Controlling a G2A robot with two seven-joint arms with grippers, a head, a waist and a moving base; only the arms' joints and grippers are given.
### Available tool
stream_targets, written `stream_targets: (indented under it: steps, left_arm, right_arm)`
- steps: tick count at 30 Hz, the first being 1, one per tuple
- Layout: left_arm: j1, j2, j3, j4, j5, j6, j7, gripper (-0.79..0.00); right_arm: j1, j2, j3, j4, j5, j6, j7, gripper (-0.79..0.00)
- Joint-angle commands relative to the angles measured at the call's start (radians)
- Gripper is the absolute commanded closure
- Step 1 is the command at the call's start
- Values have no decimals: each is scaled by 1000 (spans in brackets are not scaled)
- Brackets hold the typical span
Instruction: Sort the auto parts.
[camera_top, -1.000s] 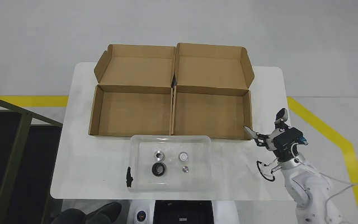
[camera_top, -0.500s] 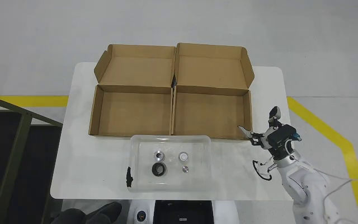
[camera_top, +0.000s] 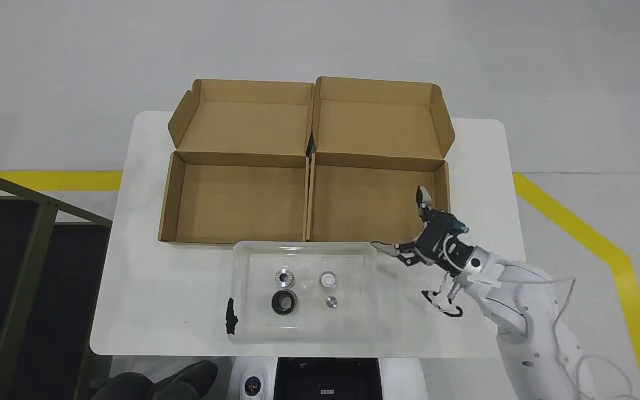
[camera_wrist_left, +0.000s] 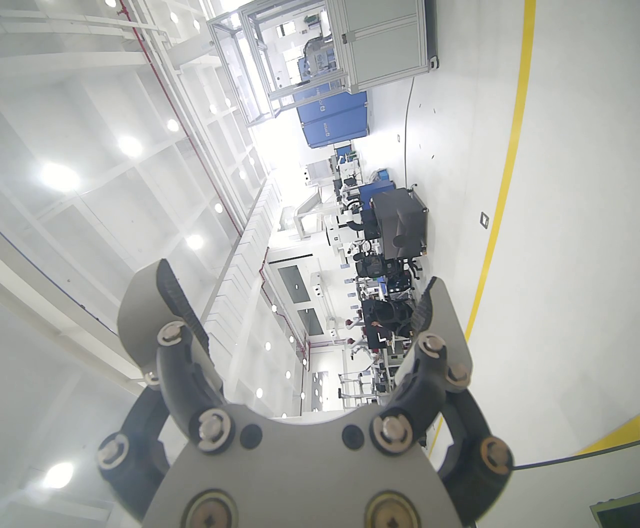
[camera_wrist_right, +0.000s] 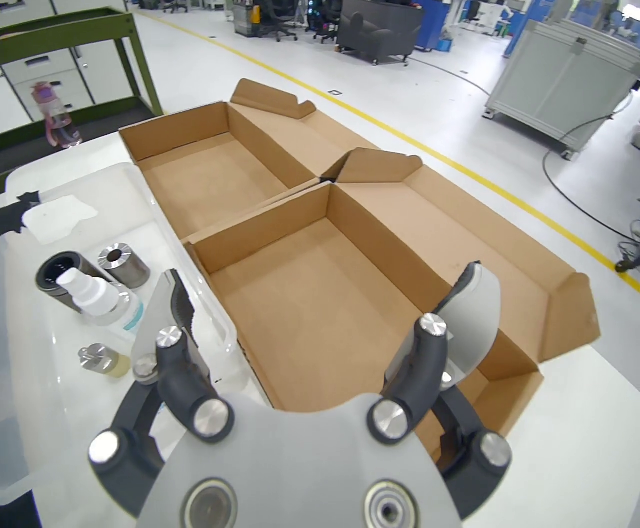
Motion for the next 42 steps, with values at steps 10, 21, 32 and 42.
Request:
stream_targets:
  steps: [10,21,32,42]
  left_arm:
    - [0,0,0,0,0,0,0,-785]
    - [0,0,0,0,0,0,0,-785]
    - [0,0,0,0,0,0,0,-785]
    - [0,0,0,0,0,0,0,-785]
  right_arm:
    - [35,12,-128,-39,43,-160,149,-785]
    - [77,17,-263,-50,30,-179,287,-785]
    - [114,24,-349,-60,-17,-181,375,-785]
    - [132,29,-401,-21,-25,-168,396,-785]
